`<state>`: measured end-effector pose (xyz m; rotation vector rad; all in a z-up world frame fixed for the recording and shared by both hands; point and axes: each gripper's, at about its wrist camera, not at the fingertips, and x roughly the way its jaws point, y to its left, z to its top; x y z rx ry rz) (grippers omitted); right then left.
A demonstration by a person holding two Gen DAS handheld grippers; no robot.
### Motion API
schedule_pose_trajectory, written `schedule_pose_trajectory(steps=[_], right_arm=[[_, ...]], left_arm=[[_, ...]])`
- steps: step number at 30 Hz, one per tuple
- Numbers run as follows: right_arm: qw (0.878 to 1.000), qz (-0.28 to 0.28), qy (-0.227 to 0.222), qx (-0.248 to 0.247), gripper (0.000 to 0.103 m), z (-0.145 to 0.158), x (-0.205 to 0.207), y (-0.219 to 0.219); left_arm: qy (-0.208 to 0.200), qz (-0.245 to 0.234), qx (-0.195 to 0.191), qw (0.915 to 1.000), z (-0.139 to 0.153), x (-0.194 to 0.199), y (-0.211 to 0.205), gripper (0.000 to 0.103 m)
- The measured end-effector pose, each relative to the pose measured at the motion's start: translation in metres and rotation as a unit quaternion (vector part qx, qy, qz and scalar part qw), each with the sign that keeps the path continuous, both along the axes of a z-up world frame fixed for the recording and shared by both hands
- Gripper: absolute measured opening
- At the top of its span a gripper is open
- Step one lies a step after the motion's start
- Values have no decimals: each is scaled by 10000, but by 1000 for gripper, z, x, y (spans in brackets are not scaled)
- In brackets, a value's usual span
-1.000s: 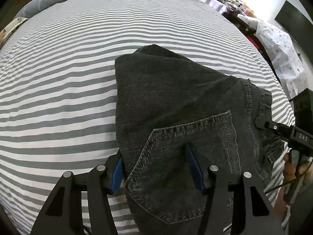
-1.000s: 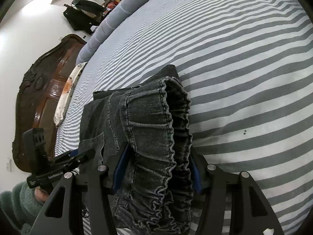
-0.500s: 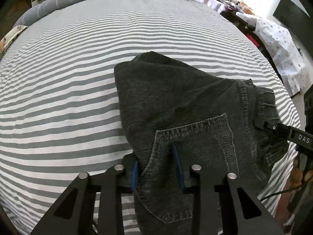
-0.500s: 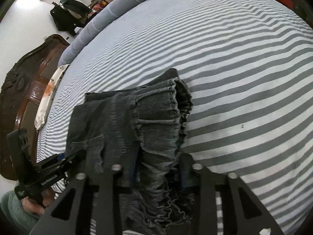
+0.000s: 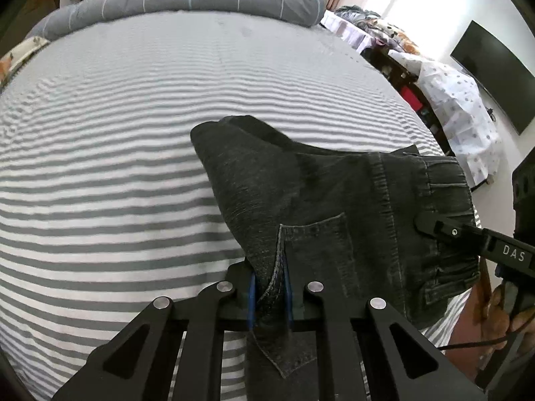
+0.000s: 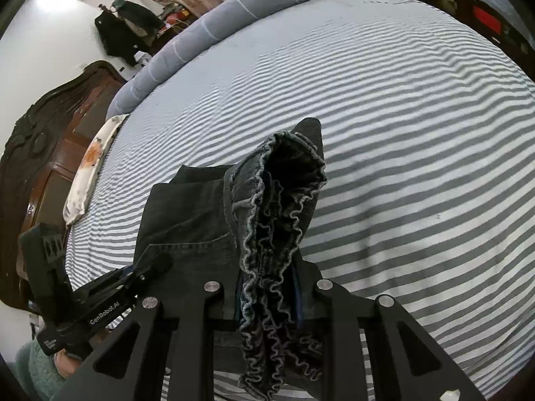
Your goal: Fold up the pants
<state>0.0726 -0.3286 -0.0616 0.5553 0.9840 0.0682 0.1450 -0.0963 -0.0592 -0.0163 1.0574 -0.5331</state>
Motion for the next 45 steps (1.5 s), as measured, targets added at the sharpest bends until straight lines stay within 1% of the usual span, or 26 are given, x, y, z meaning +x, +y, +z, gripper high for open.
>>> schedule_pose_trajectory(steps=[6, 11, 19, 21, 24, 29, 33, 38, 40, 43, 44, 45], right_arm=[[9999, 125, -72, 72, 21, 8, 6, 18], [9992, 352, -152, 132, 21, 19, 27, 40], [9960, 836, -233, 215, 21, 30, 83, 92], [9951, 929, -203, 275, 21, 30, 99, 106], [9937, 1085, -172, 239, 21, 28, 124, 128], [9923, 1201, -85, 280, 21, 19, 158, 151], [9920, 1226, -17, 313, 21, 12, 175, 164], [9924, 1177, 176, 301, 21, -7, 183, 168], [9928, 1151, 209, 250, 22, -14, 186, 169], [9927, 1195, 156, -32, 26, -17, 186, 172], [9924, 1213, 154, -118, 32, -18, 186, 172], [9922, 1203, 168, -275, 35, -18, 185, 173]], left_arm=[[-87, 202, -44, 9997, 10, 6, 26, 12], [-225, 395, 11, 9990, 22, 15, 56, 12], [-303, 885, 86, 9956, 29, 46, 111, 12], [-349, 969, 160, 9945, 31, 54, 122, 12], [-356, 1056, 272, 9934, 30, 68, 136, 13], [-387, 1153, 485, 9914, 25, 89, 163, 13], [-357, 1148, 635, 9907, 19, 110, 178, 13], [-156, 1200, 712, 9901, -2, 121, 185, 13], [-157, 1223, 842, 9888, -12, 121, 186, 15], [-207, 1248, 1028, 9866, -20, 119, 185, 21], [-220, 1264, 1094, 9857, -21, 119, 185, 24], [-232, 1260, 1116, 9855, -23, 119, 186, 25]])
